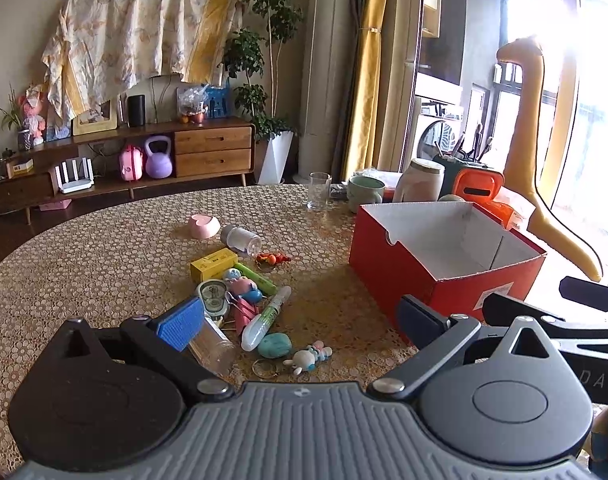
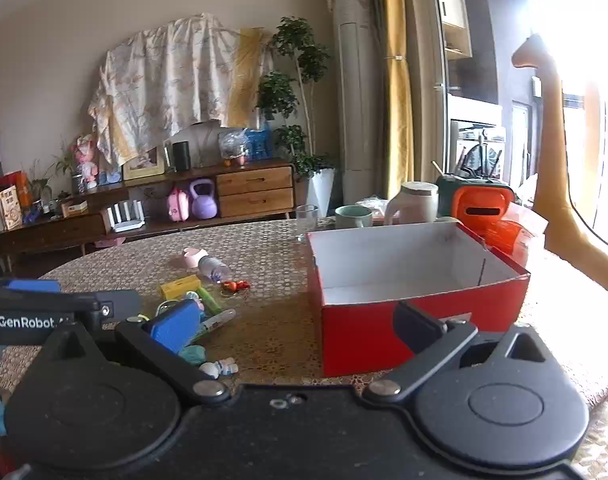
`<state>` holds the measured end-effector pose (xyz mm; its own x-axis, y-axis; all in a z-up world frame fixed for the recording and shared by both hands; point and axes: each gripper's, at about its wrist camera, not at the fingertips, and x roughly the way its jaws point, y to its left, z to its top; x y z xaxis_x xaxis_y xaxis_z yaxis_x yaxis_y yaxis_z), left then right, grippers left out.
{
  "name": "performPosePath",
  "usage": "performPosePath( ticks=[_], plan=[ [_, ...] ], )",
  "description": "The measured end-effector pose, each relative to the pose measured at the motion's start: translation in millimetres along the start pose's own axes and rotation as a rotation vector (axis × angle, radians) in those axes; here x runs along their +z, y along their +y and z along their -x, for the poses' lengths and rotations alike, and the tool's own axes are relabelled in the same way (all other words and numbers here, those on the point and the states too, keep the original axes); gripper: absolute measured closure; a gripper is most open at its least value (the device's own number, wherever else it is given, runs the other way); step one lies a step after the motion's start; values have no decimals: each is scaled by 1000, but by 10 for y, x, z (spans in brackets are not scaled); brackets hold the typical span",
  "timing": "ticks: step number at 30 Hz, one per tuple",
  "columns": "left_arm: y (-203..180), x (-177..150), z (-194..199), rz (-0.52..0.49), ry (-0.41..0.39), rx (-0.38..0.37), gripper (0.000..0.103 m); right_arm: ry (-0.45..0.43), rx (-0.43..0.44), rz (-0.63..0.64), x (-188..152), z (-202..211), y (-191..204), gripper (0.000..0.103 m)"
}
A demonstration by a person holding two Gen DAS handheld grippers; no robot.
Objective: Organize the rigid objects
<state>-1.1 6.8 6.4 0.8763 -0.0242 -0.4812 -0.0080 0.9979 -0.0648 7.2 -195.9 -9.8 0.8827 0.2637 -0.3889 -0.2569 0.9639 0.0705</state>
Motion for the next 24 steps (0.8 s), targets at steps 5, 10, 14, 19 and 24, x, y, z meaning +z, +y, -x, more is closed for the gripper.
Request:
performPosePath(
  ticks=[5, 10, 14, 19, 24],
  plan=[
    [121, 79, -43, -9, -22, 4, 0, 13, 56, 48, 7, -90, 67, 0],
    [300, 148, -138, -28, -29, 61, 0, 54, 132, 102, 11, -247, 191, 0],
    [482, 159, -275, -43, -4, 71, 0, 97, 172, 112, 7, -431, 242, 0],
    [779, 149, -460, -43, 33, 89, 0, 130, 214, 166, -29, -640, 337, 1],
    [1088, 31, -784, 3, 140, 132, 0, 175, 275, 248, -126, -904, 442, 1]
  ],
)
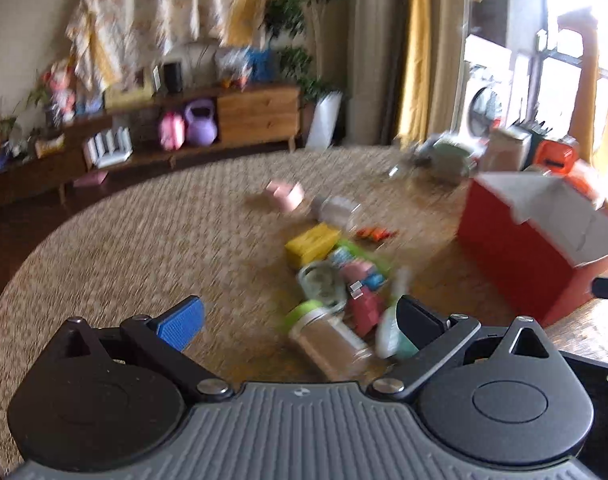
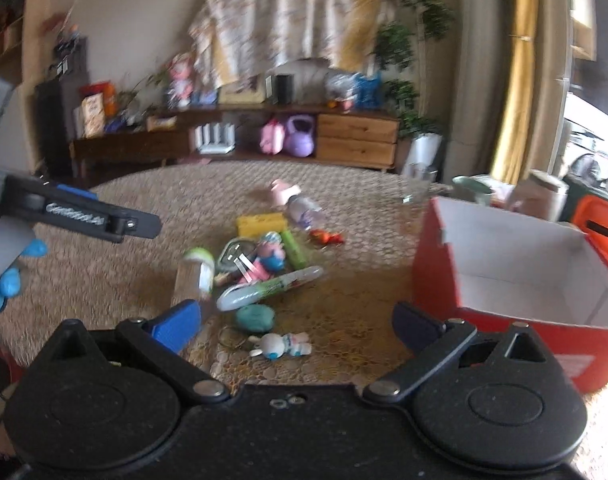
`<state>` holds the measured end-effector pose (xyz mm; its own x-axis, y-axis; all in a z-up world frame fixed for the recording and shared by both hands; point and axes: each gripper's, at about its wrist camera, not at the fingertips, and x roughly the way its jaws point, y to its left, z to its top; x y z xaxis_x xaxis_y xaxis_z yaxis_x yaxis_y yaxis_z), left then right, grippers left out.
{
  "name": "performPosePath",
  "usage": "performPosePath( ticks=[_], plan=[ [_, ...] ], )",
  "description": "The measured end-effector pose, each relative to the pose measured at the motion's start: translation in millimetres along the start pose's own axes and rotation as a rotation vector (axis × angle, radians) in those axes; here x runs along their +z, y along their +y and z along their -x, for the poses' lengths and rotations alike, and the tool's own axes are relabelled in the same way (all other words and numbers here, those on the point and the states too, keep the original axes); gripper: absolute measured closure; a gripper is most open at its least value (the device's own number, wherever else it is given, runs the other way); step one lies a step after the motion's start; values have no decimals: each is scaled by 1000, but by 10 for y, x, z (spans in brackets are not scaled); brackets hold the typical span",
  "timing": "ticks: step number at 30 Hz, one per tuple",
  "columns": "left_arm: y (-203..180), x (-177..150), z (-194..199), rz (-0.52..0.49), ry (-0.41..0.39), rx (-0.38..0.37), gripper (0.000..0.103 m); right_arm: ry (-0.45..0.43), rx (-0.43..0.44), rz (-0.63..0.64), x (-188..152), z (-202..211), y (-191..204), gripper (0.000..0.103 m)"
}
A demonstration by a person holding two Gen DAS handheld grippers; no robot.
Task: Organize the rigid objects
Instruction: 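Move left gripper to toothpick jar while right gripper moves to white rabbit figurine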
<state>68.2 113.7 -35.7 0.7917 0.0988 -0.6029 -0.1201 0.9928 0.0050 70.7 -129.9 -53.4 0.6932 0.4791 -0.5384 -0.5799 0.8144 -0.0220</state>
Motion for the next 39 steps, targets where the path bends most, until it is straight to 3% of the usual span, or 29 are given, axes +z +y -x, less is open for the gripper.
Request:
performPosePath(
  ticks=[4, 9, 18, 26, 32, 39],
  plan=[
    [72, -58, -292, 29, 76, 10, 0, 85, 47, 30, -49, -285, 35, 5],
    [77, -50, -591, 55, 152, -34, 0, 160, 65, 59, -121, -603, 49, 14],
    [-12, -77, -968, 96, 235, -29, 2, 239, 75, -20, -193, -984, -88, 22],
    [0, -129, -1091, 136, 272, -37, 16, 253, 71, -40, -227, -1095, -88, 29],
    [-19, -123, -1113, 168, 276, -72, 34, 248, 62, -38, -208, -1080, -65, 45],
    [-3, -98, -1126, 204, 296, -88, 44, 247, 48, -9, -186, -1051, -10, 46]
  ],
)
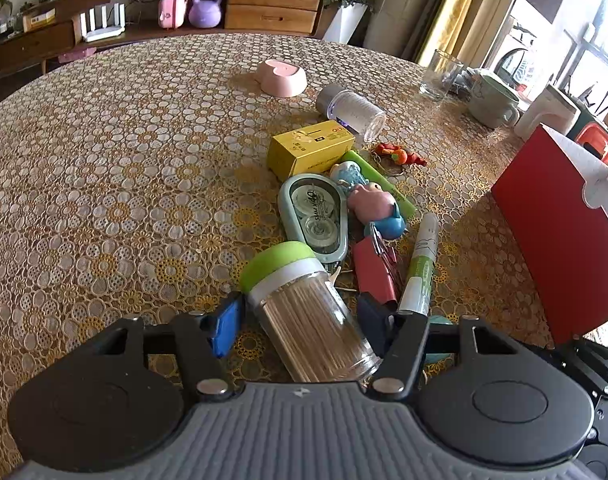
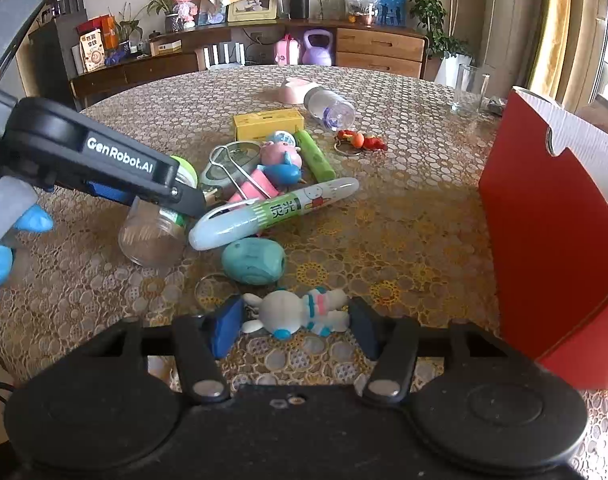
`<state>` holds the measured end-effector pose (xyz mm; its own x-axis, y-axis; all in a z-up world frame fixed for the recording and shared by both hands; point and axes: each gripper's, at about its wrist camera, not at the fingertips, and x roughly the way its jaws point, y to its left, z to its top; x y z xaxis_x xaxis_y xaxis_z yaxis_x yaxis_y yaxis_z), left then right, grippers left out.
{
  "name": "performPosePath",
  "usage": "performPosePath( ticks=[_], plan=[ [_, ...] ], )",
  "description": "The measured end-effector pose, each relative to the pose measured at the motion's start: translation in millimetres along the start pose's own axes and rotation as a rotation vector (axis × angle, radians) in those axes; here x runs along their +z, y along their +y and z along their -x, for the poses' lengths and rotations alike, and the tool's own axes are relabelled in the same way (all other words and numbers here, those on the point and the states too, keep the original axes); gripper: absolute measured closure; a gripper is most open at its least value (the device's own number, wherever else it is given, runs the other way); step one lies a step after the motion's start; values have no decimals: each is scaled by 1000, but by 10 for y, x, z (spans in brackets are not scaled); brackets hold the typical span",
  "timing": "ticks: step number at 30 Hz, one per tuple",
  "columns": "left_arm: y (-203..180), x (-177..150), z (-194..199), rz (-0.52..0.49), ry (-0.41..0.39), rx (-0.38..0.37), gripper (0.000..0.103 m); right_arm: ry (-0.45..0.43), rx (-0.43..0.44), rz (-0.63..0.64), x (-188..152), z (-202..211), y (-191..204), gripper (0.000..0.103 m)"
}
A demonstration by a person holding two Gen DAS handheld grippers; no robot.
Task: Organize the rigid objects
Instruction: 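Move left gripper to toothpick jar while right gripper moves to white rabbit figurine, then close left gripper on toothpick jar while right gripper closes on rabbit figurine, then carry jar with left gripper into red box while right gripper drops rabbit inside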
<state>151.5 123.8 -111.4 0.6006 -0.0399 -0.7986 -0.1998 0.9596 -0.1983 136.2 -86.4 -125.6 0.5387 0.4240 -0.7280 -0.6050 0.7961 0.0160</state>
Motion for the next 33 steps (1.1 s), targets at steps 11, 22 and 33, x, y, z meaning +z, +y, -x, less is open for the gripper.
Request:
performPosePath(
  ticks=[11, 22, 33],
  plan=[
    [47, -24, 146, -8, 10, 13, 55, -15, 33, -72, 51, 294, -101, 46],
    [1, -30, 536, -42, -14, -6, 58, -85, 48, -104, 199, 830, -296, 46],
    [-388, 208, 1017, -137, -87, -83, 58, -181, 5, -129, 479, 1257, -692, 46]
  ],
)
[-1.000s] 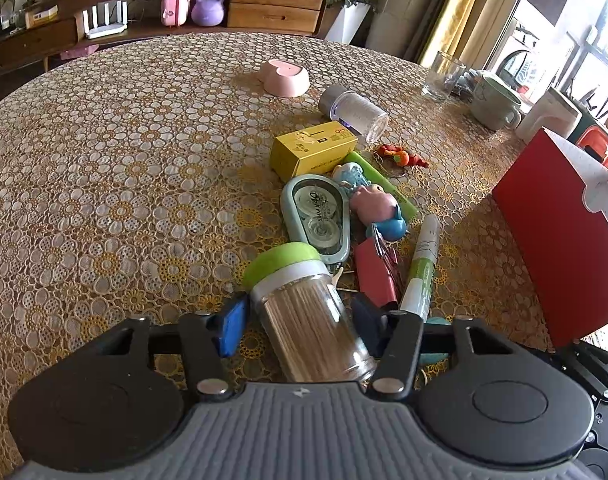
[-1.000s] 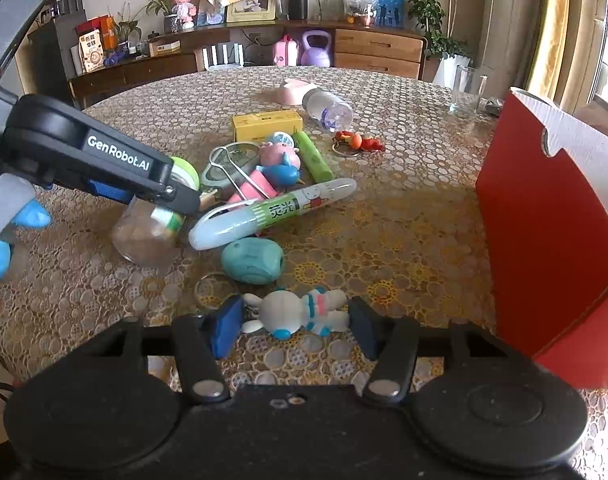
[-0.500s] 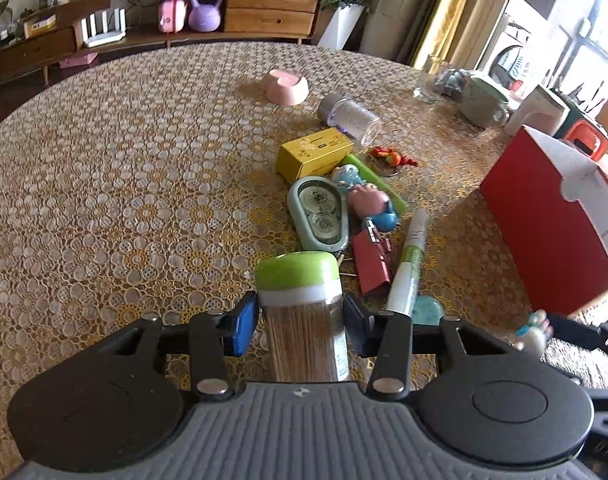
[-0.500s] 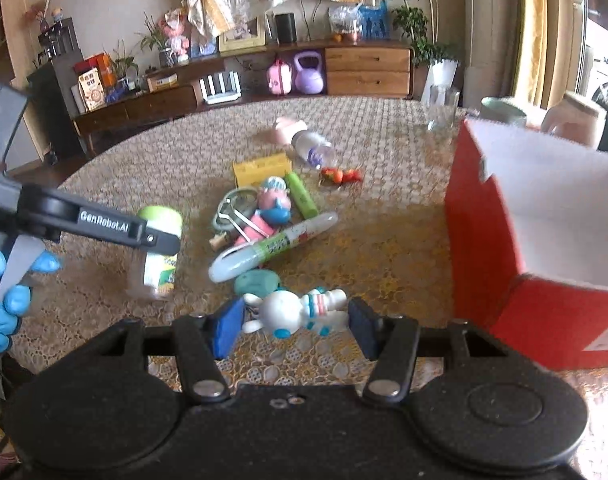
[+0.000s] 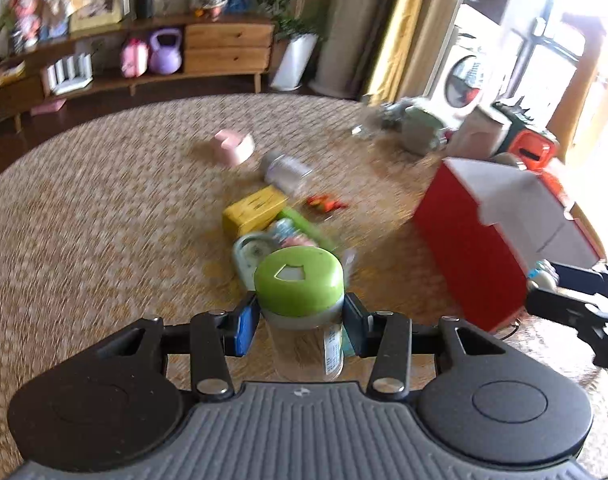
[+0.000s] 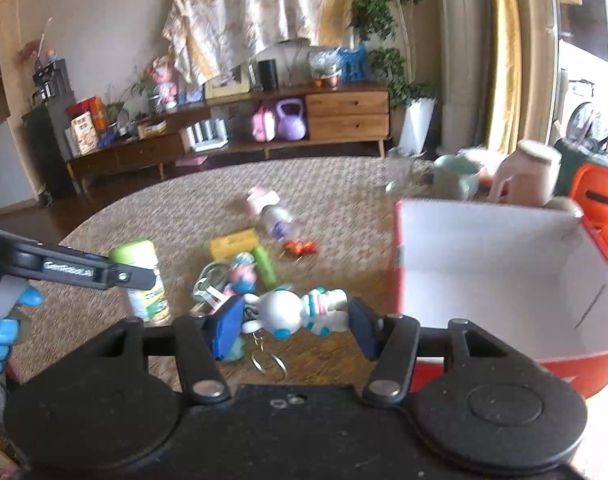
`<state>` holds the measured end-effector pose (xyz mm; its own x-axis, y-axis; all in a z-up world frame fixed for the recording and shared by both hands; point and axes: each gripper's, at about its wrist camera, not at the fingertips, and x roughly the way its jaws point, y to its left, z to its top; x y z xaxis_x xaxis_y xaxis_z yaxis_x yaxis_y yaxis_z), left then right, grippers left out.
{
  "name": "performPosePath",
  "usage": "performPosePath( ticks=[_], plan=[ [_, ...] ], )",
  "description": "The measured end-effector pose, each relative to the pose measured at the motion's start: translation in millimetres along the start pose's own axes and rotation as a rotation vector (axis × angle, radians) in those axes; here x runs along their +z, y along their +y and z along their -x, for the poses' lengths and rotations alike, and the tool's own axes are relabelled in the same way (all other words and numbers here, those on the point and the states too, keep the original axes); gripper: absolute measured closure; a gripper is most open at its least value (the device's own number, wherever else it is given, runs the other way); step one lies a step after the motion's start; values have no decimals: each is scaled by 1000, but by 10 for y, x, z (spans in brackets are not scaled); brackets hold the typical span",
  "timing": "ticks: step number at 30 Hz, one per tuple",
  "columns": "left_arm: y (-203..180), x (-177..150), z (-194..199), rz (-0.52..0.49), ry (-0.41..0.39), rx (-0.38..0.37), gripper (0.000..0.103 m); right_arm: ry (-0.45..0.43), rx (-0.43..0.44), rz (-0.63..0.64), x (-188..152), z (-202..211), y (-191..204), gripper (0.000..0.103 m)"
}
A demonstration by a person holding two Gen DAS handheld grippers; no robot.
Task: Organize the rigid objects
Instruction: 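Carry jar with left gripper into red box while right gripper drops rabbit inside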
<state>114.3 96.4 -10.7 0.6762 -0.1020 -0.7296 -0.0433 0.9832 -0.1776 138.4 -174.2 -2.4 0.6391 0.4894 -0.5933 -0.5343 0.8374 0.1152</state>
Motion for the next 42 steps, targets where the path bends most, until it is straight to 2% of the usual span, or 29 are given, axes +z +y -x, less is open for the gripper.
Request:
performPosePath(
  ticks=[7, 13, 19, 25, 35, 42],
  plan=[
    [-441, 337, 67, -74, -4, -71, 58, -29, -72, -44, 160, 59, -393, 46],
    [-855, 613, 29, -124, -6, -129, 58, -28, -159, -85, 151, 51, -797, 46],
    [-1334, 830, -157, -172, 4, -177, 58, -9, -240, -93, 56, 14, -1145, 46],
    [-1777, 887, -410, -195, 45, -230, 58, 13, -289, -104, -36, -20, -1537, 46],
    [-2527, 896, -1068, -273, 139, -218, 58, 112, -311, -37, -171, -253, -1896, 46],
    [-2823, 816, -1607, -297, 210, -188, 58, 196, -297, -12, -239, -455, -2098, 46]
  ],
)
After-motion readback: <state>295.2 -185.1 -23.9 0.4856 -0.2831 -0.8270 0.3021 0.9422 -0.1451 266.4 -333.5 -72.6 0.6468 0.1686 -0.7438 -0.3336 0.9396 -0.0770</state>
